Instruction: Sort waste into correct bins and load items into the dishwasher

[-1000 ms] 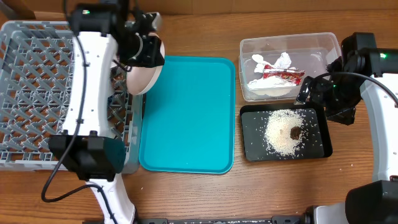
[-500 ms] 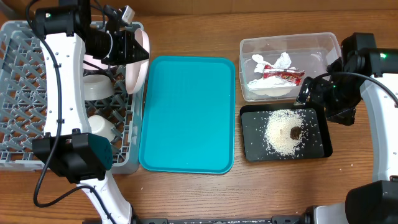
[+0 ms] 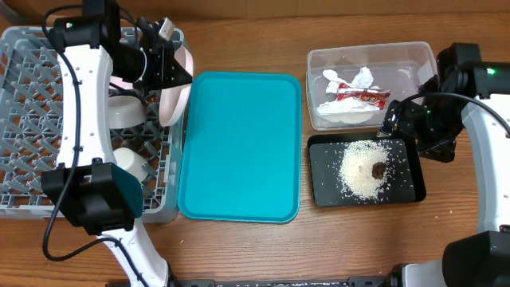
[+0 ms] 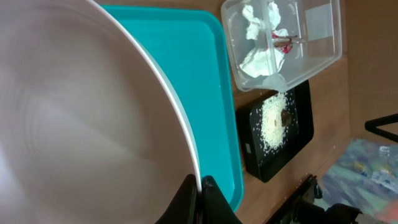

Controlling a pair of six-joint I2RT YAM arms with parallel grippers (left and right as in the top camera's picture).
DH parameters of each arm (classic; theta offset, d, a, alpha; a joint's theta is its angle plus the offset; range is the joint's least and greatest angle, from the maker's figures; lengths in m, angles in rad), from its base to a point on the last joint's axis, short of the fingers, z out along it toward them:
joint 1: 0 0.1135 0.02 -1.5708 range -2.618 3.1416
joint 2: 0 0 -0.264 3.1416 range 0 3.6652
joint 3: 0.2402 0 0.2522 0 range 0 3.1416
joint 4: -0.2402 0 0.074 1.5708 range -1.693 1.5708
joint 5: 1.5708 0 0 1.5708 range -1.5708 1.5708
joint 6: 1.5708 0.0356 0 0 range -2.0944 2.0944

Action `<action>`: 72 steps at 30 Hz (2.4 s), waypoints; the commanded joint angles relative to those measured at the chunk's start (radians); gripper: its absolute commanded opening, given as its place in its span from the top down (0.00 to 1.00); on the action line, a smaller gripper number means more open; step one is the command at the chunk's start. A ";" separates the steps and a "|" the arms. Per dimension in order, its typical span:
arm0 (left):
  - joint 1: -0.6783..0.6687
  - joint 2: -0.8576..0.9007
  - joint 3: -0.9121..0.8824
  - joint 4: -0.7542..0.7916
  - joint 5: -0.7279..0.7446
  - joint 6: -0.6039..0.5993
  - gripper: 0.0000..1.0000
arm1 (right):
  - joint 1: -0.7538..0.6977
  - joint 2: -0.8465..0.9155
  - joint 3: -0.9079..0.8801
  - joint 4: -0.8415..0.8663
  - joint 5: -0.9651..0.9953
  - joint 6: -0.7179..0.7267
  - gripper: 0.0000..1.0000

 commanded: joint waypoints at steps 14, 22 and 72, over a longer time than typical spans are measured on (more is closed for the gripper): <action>0.040 0.001 -0.022 -0.029 -0.198 0.032 0.49 | -0.001 -0.025 0.025 0.003 -0.001 -0.002 0.00; 0.040 -0.002 -0.016 -0.053 -0.275 -0.002 0.00 | -0.001 -0.025 0.024 0.023 -0.001 -0.001 0.00; -0.090 -1.004 -0.835 0.204 -0.761 -0.369 0.00 | 0.195 -0.380 -0.426 0.601 0.004 -0.060 0.00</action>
